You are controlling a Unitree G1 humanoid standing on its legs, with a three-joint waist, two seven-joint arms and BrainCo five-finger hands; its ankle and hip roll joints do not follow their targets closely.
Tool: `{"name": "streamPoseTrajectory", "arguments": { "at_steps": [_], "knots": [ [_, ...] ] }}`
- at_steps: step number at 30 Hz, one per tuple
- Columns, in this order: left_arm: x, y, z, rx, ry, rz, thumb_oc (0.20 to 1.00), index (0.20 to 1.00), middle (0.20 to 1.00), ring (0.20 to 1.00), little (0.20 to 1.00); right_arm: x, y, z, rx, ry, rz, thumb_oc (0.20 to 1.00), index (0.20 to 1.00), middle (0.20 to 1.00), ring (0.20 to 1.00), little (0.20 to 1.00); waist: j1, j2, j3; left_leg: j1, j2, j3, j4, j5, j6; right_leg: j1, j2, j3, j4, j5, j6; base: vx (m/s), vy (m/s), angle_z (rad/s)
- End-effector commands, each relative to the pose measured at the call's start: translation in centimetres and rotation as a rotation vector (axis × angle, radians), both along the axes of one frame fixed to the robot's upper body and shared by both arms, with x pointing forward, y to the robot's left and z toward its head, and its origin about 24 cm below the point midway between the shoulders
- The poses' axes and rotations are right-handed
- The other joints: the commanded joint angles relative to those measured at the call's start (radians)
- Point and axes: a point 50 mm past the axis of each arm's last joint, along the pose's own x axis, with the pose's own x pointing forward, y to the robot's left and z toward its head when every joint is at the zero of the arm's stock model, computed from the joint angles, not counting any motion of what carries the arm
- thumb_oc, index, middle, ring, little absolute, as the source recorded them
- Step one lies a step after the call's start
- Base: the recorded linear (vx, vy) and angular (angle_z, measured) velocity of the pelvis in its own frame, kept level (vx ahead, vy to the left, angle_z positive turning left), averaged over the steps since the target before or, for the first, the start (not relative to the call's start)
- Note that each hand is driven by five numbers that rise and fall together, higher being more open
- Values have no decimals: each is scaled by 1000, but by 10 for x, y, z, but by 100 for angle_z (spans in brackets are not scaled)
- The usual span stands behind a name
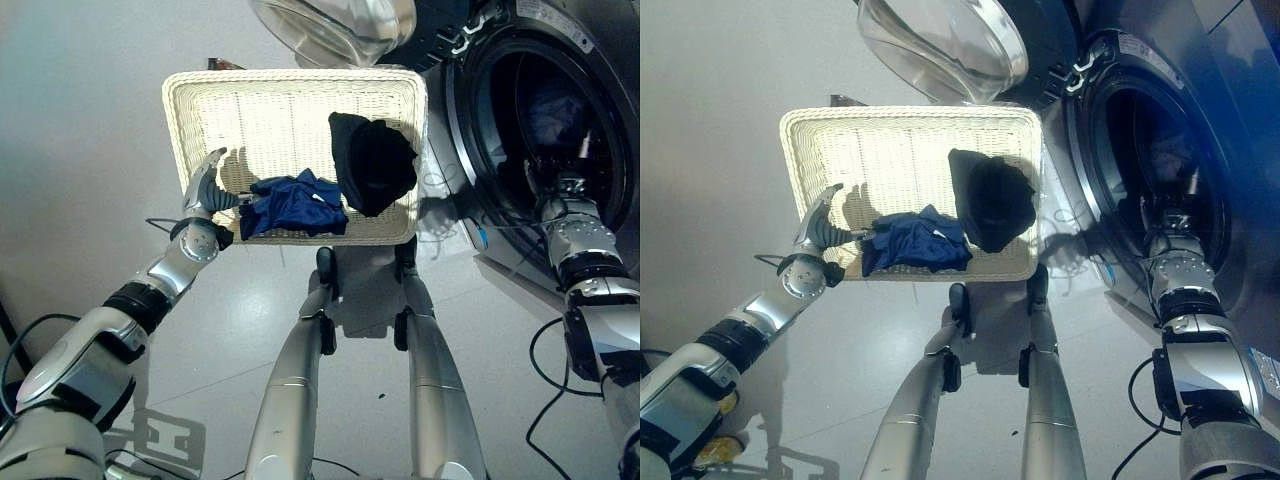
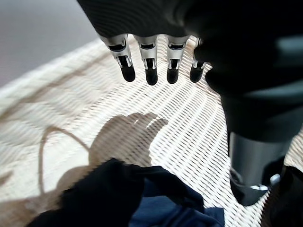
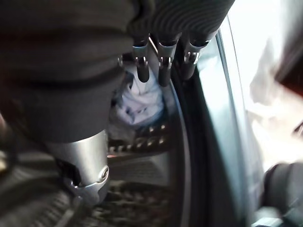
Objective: Put the clothes into the washing machine.
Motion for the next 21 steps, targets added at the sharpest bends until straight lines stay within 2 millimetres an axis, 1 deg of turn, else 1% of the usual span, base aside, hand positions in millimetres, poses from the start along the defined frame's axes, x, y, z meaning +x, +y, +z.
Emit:
{"name": "streamPoseTrajectory", "arguments": {
  "at_steps": [1, 2, 3, 5, 6, 7, 8, 9, 12, 16, 17, 18, 19, 21],
  "knots": [
    [1, 12, 0, 50, 34, 45, 1000, 1000, 1000, 1000, 1000, -13, -20, -10, -98, 35, -41, 1000, 1000, 1000, 1000, 1000, 7, 36, -19, 31, 5, -7, -123, 68, -80, 5, 87, -57, 145, -174, 20, 0, 0, 0],
    [1, 12, 0, 50, 34, 45, 1000, 1000, 1000, 1000, 1000, -13, -20, -10, -98, 35, -41, 1000, 1000, 1000, 1000, 1000, 7, 36, -19, 31, 5, -7, -123, 68, -80, 5, 87, -57, 145, -174, 20, 0, 0, 0],
    [4, 9, -1, 82, 80, 27, 1000, 1000, 1000, 1000, 1000, -11, -15, -17, -120, 53, -16, 1000, 1000, 1000, 1000, 1000, 1, 33, -19, 39, 4, -4, -125, 61, -80, 13, 86, -56, 139, -177, 23, 0, 0, 0],
    [4, 9, -1, 82, 80, 27, 1000, 1000, 1000, 1000, 1000, -11, -15, -17, -120, 53, -16, 1000, 1000, 1000, 1000, 1000, 1, 33, -19, 39, 4, -4, -125, 61, -80, 13, 86, -56, 139, -177, 23, -16, 31, -2],
    [10, 2, -5, 157, 233, -10, 1000, 1000, 1000, 1000, 1000, -9, -3, -28, -160, 77, 27, 1000, 1000, 1000, 1000, 1000, -11, 23, -19, 35, 5, 6, -125, 60, -79, 12, 87, -54, 122, -166, 27, -32, 62, -5],
    [10, 2, -5, 157, 233, -10, 1000, 1000, 1000, 1000, 1000, -9, -3, -28, -160, 77, 27, 1000, 1000, 1000, 1000, 1000, -11, 23, -19, 35, 5, 6, -125, 60, -79, 12, 87, -54, 122, -166, 27, -52, 113, -5],
    [13, -6, -15, 190, 414, -71, 1000, 1000, 1000, 1000, 1000, -9, 3, -38, -168, 91, 51, 1000, 1000, 1000, 1000, 1000, -23, 17, -19, 30, 7, 15, -126, 59, -78, 8, 87, -50, 113, -157, 31, -38, 107, -1],
    [12, -16, -25, 197, 538, -142, 1000, 1000, 1000, 1000, 1000, -8, 9, -45, -186, 108, 62, 1000, 1000, 1000, 1000, 1000, -33, 15, -19, 31, 9, 21, -135, 60, -79, 9, 88, -46, 102, -149, 34, -46, 133, -2],
    [14, -24, -31, 232, 600, -156, 1000, 1000, 1000, 1000, 1000, -5, 20, -50, -193, 117, 84, 1000, 1000, 1000, 1000, 1000, -42, 13, -19, 30, 9, 28, -146, 62, -79, 8, 90, -41, 86, -140, 37, -23, 83, -1],
    [17, -30, -31, 266, 653, -178, 1000, 1000, 1000, 1000, 1000, 0, 33, -52, -196, 119, 122, 1000, 1000, 1000, 1000, 1000, -50, 7, -19, 23, 13, 33, -151, 63, -79, 0, 92, -32, 77, -135, 40, -12, 57, -13],
    [16, -34, -34, 274, 699, -199, 1000, 1000, 1000, 1000, 1000, 0, 38, -54, -187, 118, 136, 1000, 1000, 1000, 1000, 1000, -54, 2, -19, 17, 15, 35, -157, 66, -79, -5, 95, -29, 75, -133, 41, -3, 37, -3],
    [16, -35, -35, 280, 716, -197, 1000, 1000, 1000, 1000, 1000, 0, 39, -56, -192, 120, 140, 1000, 1000, 1000, 1000, 1000, -55, 1, -19, 16, 16, 35, -159, 67, -79, -6, 96, -28, 73, -132, 41, -8, 34, -3],
    [16, -35, -38, 316, 771, -187, 1000, 1000, 1000, 1000, 1000, 1, 43, -57, -200, 118, 153, 1000, 1000, 1000, 1000, 1000, -59, -4, -19, 15, 18, 36, -170, 71, -78, -7, 99, -26, 65, -126, 43, -7, 18, -3],
    [16, -35, -39, 346, 799, -176, 1000, 1000, 1000, 1000, 1000, 1, 46, -58, -196, 116, 157, 1000, 1000, 1000, 1000, 1000, -60, -8, -19, 13, 18, 37, -173, 71, -79, -8, 99, -26, 61, -123, 44, 0, 0, 0]
  ]
}}
